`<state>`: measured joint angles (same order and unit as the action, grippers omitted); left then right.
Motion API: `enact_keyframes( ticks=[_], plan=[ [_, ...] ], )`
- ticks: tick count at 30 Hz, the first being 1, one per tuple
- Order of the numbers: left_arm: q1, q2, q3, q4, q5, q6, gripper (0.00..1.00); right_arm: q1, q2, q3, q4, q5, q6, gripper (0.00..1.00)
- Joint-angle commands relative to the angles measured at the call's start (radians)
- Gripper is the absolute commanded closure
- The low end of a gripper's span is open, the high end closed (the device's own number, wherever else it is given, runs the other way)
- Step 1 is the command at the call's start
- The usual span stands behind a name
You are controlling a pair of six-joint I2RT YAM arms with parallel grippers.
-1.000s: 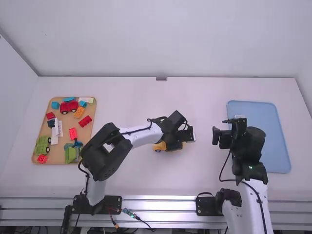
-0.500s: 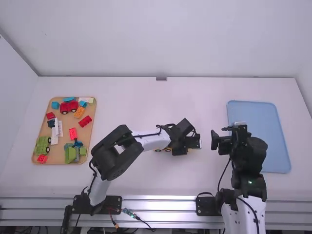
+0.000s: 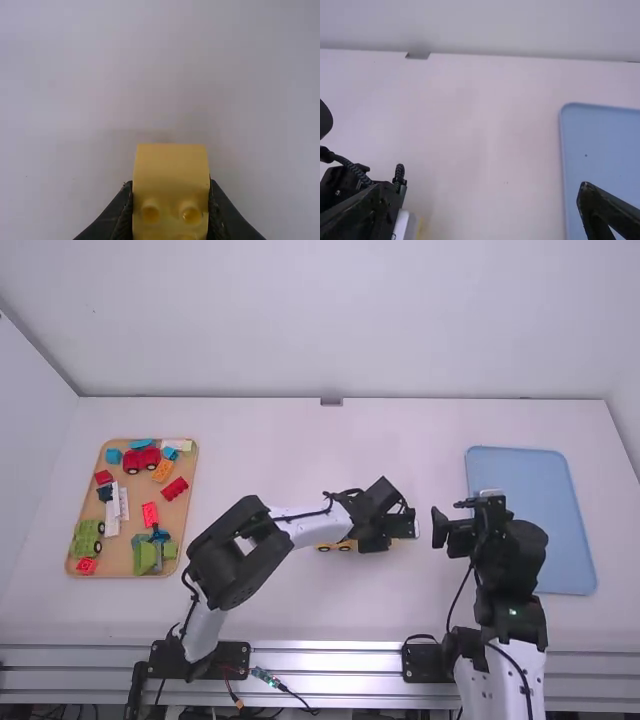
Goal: Assemble lego blocks to make yellow taxi
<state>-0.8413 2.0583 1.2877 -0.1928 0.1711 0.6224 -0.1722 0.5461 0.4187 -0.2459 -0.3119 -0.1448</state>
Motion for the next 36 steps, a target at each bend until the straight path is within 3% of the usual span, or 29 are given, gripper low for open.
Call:
enact_keyframes(
  ticks=[1, 7, 19, 20, 21, 23, 24, 32, 36],
  plan=[
    [0.003, 0.016, 0.015, -0.005, -0.004, 0.003, 0.78, 0.003, -0.016, -0.007, -0.004, -0.010, -0.002, 0.00],
    [0.003, 0.016, 0.014, -0.009, -0.004, 0.003, 0.69, 0.003, -0.034, -0.007, -0.008, -0.010, -0.002, 0.00],
    [0.010, 0.016, -0.028, 0.045, -0.006, 0.003, 0.62, 0.003, -0.044, -0.007, -0.014, -0.010, -0.002, 0.00],
    [0.010, 0.016, -0.030, 0.047, -0.008, 0.002, 0.58, 0.003, -0.044, -0.007, -0.013, -0.010, -0.002, 0.00],
    [0.010, 0.016, -0.030, 0.046, -0.008, 0.003, 0.43, 0.003, -0.044, -0.007, -0.013, -0.010, -0.002, 0.00],
    [0.010, 0.016, -0.028, 0.048, -0.019, 0.002, 0.26, 0.003, -0.044, -0.007, -0.014, -0.010, -0.002, 0.00],
    [0.010, 0.015, -0.029, 0.061, -0.045, -0.010, 0.01, 0.003, -0.044, -0.007, -0.013, -0.011, -0.002, 0.00],
    [0.027, -0.082, -0.029, 0.058, -0.075, -0.058, 0.01, 0.003, -0.044, -0.007, 0.002, -0.087, -0.068, 0.00],
    [0.071, -0.173, -0.031, -0.019, -0.046, -0.044, 0.01, 0.003, -0.015, -0.007, 0.023, -0.138, -0.134, 0.00]
  ],
)
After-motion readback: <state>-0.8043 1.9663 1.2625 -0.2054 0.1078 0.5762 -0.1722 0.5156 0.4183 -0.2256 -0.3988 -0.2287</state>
